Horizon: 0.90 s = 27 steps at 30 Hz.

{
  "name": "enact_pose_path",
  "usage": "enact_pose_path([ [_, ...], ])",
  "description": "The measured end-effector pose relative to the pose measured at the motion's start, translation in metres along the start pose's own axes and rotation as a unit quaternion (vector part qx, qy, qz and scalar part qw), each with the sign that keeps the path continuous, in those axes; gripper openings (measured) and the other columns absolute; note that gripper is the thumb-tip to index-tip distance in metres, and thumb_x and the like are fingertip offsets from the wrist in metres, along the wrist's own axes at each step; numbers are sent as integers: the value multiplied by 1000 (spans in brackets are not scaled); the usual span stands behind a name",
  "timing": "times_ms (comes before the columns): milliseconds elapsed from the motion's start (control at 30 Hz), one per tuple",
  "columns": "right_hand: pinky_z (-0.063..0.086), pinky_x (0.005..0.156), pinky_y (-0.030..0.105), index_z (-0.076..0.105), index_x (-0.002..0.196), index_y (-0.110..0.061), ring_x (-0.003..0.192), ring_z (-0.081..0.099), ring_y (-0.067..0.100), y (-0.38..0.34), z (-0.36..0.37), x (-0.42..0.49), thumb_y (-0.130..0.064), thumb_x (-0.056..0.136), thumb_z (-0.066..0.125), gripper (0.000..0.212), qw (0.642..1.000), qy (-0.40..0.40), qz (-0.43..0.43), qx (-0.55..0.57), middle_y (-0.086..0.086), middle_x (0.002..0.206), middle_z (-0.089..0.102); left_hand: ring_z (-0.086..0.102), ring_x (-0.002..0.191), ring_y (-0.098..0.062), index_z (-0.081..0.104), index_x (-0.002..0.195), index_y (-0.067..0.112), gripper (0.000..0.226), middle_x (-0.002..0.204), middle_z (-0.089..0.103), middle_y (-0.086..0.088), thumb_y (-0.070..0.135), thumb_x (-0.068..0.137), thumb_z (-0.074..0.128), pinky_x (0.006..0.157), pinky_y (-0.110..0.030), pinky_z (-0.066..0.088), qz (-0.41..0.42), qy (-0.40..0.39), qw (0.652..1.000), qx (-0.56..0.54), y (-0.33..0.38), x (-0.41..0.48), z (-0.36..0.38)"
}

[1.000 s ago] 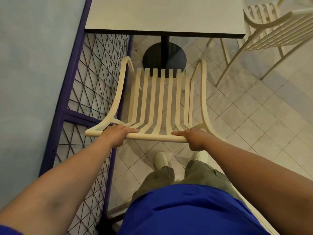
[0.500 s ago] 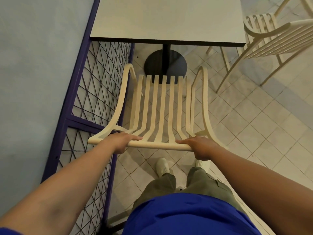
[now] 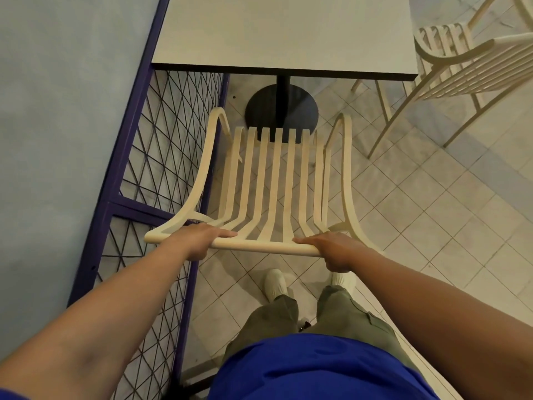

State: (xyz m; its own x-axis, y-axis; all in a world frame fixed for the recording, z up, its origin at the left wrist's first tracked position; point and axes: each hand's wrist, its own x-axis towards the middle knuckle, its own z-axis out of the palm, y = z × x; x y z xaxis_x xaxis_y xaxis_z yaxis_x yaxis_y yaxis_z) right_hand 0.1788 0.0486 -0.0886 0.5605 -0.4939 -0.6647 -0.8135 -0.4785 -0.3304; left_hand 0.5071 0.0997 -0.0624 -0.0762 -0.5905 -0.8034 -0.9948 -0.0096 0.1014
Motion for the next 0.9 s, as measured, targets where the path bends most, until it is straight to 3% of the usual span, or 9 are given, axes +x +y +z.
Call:
enact_pose_path([
  [367,49,88,32,32,150,-42,97,55,16,-2,-2,-1,-4,87,64,80,1000,-2,-2,-9,-1,124,60,52,77,-10,21,145,65,91,112,52,4,0,89,53,59,-26,40,-15,1,1000,1,2,-4,3],
  [467,48,87,32,37,147,-40,92,53,14,-1,-4,0,-9,88,64,71,1000,-10,-9,5,-2,120,62,56,97,-16,25,146,61,77,124,56,4,19,90,59,70,-29,42,-16,24,1000,-6,3,-5,6],
  [600,49,92,37,37,148,-34,95,54,16,1,-7,-1,-38,90,65,65,999,-25,-19,25,1,124,62,55,110,-18,30,148,53,75,128,57,6,44,84,67,82,-35,47,-11,31,999,-19,5,-2,10],
  [733,45,88,34,39,148,-29,95,53,16,-2,-15,-3,-56,91,57,66,997,-43,-21,58,3,126,61,52,120,-21,38,149,41,77,141,53,1,60,81,69,100,-41,44,7,12,991,-132,17,0,0],
  [900,38,104,42,35,151,-26,123,50,27,-2,-23,-11,-60,93,51,68,994,-44,14,99,7,143,51,40,138,-26,40,150,36,74,156,39,-2,68,86,57,110,-45,36,24,5,985,-169,40,1,-11],
])
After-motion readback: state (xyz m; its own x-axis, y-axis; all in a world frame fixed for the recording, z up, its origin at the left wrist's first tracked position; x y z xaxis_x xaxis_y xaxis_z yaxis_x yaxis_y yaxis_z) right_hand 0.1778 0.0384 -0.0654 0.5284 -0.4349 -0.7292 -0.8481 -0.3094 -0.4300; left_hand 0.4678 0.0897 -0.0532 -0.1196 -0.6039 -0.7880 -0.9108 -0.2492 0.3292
